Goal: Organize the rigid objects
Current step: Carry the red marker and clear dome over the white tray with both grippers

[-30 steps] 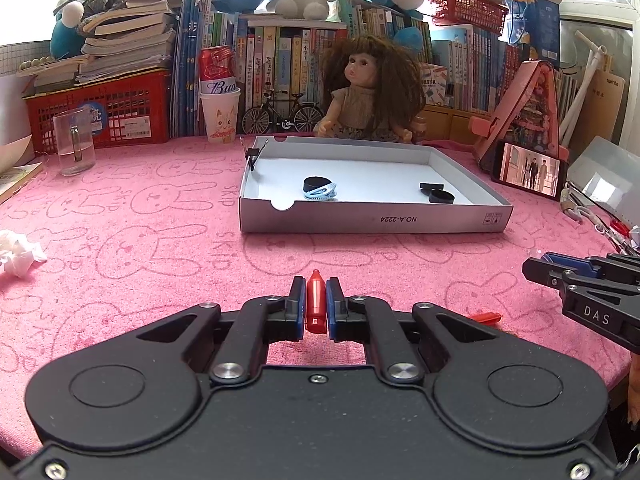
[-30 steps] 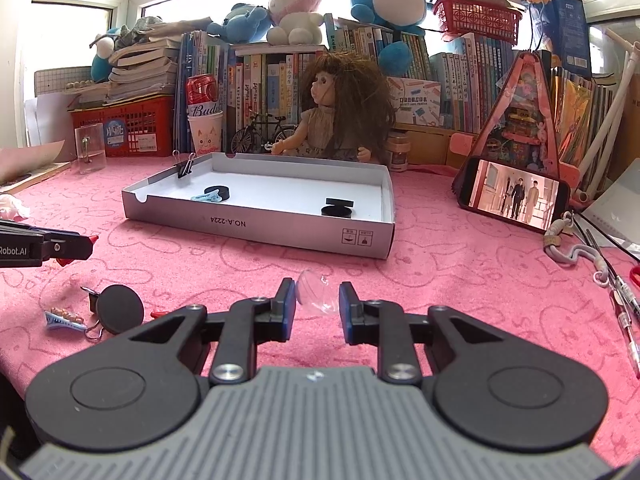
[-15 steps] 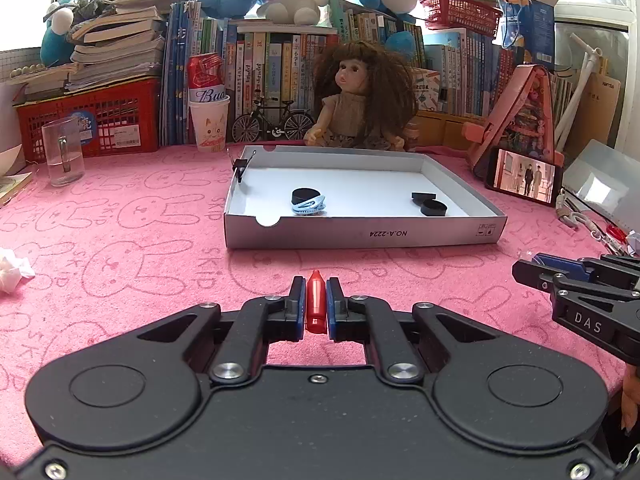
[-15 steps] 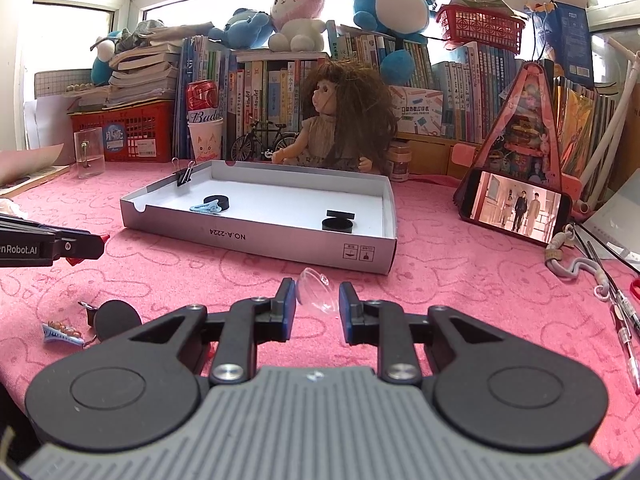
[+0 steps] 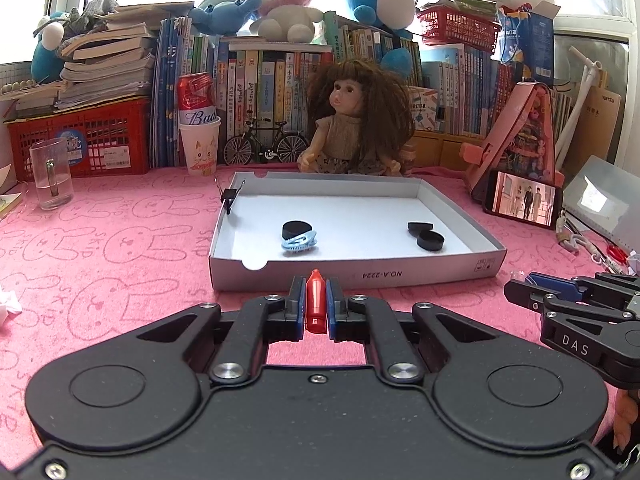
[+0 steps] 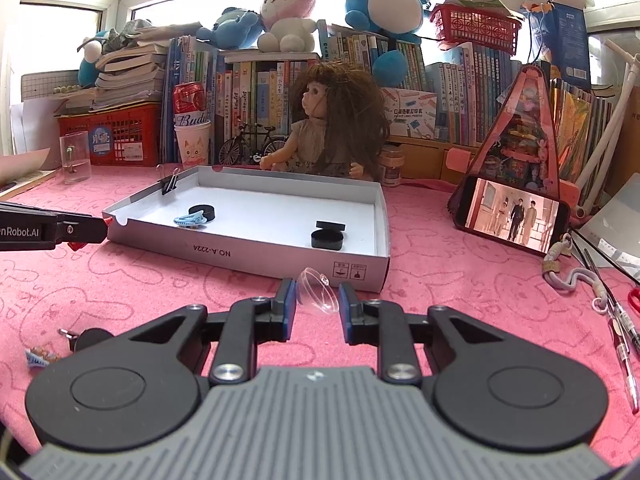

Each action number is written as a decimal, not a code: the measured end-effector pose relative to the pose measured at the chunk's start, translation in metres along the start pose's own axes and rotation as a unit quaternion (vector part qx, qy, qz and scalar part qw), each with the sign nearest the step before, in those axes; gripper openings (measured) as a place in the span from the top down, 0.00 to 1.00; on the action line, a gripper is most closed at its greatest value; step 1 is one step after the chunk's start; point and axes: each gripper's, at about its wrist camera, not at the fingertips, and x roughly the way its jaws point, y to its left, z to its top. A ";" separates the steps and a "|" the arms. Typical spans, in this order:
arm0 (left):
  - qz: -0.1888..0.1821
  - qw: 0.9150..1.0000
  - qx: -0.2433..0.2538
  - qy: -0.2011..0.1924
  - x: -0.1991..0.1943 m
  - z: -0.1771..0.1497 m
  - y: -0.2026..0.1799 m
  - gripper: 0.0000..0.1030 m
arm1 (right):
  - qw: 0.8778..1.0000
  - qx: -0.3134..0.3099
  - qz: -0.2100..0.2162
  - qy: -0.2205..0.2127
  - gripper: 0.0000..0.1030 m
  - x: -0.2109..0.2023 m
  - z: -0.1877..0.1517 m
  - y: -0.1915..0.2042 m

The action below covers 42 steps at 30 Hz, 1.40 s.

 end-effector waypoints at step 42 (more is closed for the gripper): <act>0.027 0.997 -0.048 0.046 0.126 0.046 0.010 0.91 | 0.998 0.055 -0.006 0.039 0.73 0.096 0.039 -0.012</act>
